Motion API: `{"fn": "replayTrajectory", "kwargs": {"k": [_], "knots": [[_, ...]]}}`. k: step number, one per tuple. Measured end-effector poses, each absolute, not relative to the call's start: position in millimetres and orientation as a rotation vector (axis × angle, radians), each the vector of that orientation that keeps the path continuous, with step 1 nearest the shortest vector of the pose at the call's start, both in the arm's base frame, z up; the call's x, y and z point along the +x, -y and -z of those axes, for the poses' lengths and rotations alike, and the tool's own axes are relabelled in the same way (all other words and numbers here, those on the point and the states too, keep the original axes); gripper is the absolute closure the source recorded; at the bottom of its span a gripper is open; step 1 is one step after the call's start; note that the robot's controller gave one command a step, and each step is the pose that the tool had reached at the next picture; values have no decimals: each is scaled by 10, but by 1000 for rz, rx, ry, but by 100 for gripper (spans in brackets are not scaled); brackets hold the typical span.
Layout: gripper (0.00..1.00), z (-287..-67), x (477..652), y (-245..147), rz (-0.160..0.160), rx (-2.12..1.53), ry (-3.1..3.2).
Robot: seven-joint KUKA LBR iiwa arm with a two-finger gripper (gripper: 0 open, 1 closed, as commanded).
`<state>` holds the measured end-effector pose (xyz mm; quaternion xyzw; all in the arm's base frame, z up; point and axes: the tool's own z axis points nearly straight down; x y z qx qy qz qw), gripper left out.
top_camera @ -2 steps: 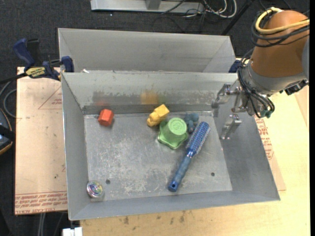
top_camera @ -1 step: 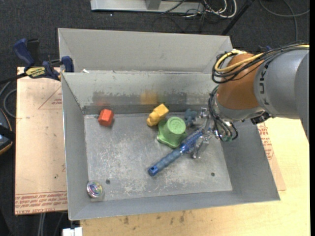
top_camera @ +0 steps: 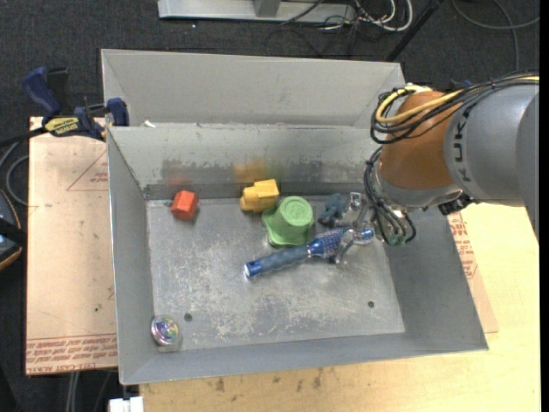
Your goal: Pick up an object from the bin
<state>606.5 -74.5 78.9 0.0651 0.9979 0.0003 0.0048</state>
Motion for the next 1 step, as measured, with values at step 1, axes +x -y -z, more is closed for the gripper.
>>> {"fn": "replayTrajectory", "kwargs": {"k": [1], "knots": [[100,-2294,6073,921,1,230,-3123]]}}
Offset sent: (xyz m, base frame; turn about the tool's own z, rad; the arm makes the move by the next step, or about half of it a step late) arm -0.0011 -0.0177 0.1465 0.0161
